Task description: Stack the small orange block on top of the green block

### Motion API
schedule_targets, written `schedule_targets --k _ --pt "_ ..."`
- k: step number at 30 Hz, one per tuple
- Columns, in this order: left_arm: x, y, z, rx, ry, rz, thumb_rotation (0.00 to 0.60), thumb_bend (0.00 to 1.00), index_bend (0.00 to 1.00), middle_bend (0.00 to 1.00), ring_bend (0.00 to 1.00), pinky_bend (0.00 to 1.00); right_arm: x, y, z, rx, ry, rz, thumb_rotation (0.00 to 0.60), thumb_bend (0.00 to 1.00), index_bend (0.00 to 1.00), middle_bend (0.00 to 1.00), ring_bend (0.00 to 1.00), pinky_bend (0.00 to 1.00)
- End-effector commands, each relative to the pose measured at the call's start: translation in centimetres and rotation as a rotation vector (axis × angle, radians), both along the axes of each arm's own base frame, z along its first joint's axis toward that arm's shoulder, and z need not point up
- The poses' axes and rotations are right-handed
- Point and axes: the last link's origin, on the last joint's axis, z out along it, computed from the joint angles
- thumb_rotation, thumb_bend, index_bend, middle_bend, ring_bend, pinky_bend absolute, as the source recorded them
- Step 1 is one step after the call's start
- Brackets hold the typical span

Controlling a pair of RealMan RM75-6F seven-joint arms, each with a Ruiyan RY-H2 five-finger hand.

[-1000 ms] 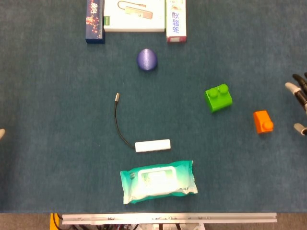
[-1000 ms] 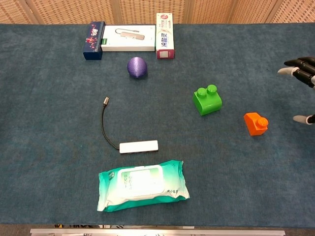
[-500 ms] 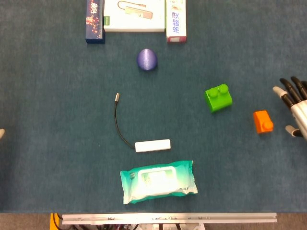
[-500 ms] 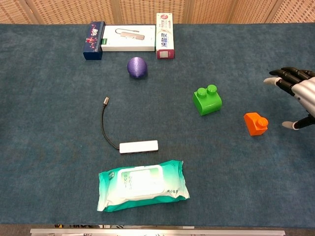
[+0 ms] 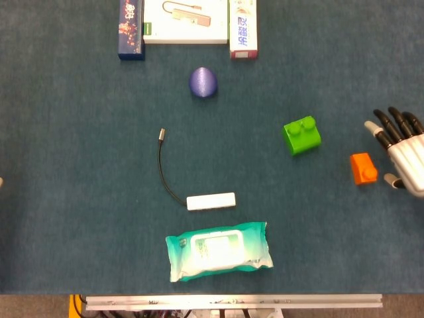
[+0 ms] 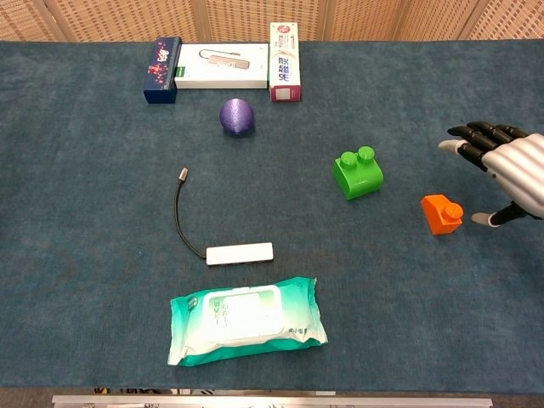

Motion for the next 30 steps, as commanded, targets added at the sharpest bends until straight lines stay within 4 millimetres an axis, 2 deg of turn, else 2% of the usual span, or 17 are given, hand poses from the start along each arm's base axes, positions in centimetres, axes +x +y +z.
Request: schedule_targets --k 1,30 --pt "0.0 0.0 0.0 0.001 0.0 0.001 0.6 0.11 0.44 0.44 0.3 0.38 0.1 -0.1 -0.2 0.002 0.004 0.001 0.6 0.05 0.14 0.08 0.01 0.15" --pt "0.0 -0.1 0.2 0.003 0.001 0.005 0.6 0.11 0.44 0.44 0.3 0.38 2.4 0.8 -2.5 0.068 -0.062 0.074 0.6 0.05 0.14 0.08 0.01 0.15"
